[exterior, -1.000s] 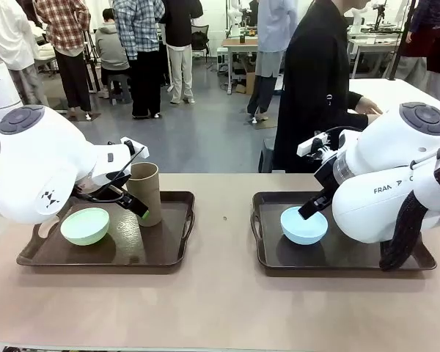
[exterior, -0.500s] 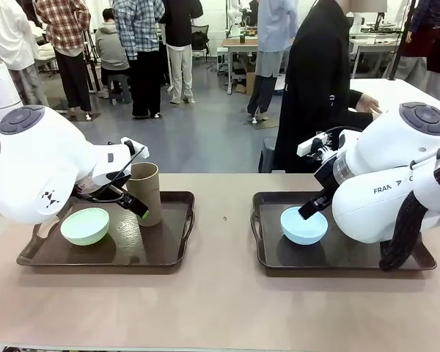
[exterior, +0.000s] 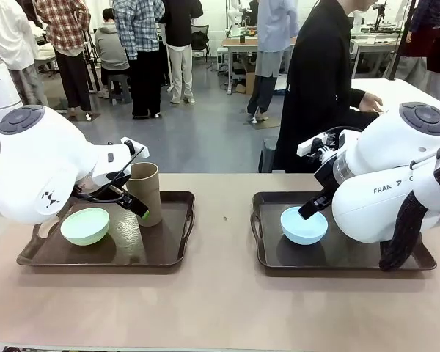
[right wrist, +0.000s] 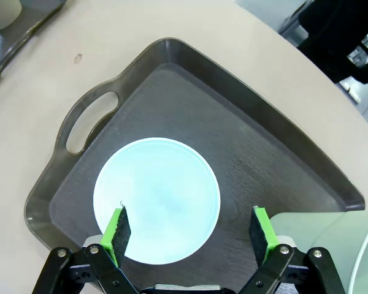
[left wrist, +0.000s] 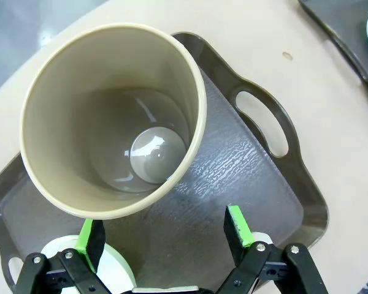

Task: Set up a tray with a mat and arrange the tableware.
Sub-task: Pick up the Picnic Bowl and Reusable plastic cup from the Handle tray in front of the human's position and hold them in the air.

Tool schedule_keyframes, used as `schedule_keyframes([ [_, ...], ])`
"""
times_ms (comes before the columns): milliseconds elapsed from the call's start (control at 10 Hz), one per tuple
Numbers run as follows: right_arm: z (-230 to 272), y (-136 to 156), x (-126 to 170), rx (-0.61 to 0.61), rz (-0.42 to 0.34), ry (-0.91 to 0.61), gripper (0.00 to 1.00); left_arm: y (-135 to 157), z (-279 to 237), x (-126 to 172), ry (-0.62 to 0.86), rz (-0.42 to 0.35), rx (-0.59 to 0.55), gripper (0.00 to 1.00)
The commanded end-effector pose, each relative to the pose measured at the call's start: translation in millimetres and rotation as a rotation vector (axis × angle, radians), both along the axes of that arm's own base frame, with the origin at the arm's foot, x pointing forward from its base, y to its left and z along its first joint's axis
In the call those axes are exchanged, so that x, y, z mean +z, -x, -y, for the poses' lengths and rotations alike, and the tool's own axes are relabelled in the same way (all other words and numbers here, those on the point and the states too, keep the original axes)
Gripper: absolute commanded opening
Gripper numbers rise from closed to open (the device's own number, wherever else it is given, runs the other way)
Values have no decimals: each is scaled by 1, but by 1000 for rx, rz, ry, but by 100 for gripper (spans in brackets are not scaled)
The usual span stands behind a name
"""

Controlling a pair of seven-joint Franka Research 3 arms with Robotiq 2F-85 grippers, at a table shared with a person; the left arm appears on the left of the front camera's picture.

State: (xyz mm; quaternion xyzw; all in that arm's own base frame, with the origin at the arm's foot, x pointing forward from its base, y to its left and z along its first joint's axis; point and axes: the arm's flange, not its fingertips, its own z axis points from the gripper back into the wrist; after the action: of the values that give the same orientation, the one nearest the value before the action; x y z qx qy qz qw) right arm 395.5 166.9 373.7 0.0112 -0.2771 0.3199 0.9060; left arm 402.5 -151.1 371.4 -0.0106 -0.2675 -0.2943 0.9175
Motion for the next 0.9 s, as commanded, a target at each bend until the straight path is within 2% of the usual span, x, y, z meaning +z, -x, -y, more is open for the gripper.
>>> schedule_keyframes([
  [0, 0, 0, 0, 0, 0, 0, 100, 0, 0, 0, 0, 0, 0, 100],
  [100, -17, 11, 25, -103, -44, 30, 100, 19, -6, 19, -209, -8, -38, 100],
  [200, -26, 33, 49, -118, -61, 16, 100, 44, -9, 39, -236, -9, -50, 100],
  [300, -28, 67, 75, -76, -89, -12, 100, 78, -17, 63, -239, -38, -64, 100],
  [400, -20, 103, 98, 74, 41, -45, 100, 110, -30, 76, -219, -124, -71, 100],
  [500, 6, 142, 103, 21, -20, -5, 100, 139, -47, 75, -129, -227, -48, 100],
  [600, 40, 168, 85, -74, -131, -5, 100, 154, -57, 70, 1, -310, -19, 100],
  [700, 68, 185, 52, -196, -253, -21, 100, 172, -63, 61, 143, -350, -41, 100],
  [800, -28, 101, 133, -13, -35, 0, 100, 87, -15, 99, -126, -235, -61, 100],
])
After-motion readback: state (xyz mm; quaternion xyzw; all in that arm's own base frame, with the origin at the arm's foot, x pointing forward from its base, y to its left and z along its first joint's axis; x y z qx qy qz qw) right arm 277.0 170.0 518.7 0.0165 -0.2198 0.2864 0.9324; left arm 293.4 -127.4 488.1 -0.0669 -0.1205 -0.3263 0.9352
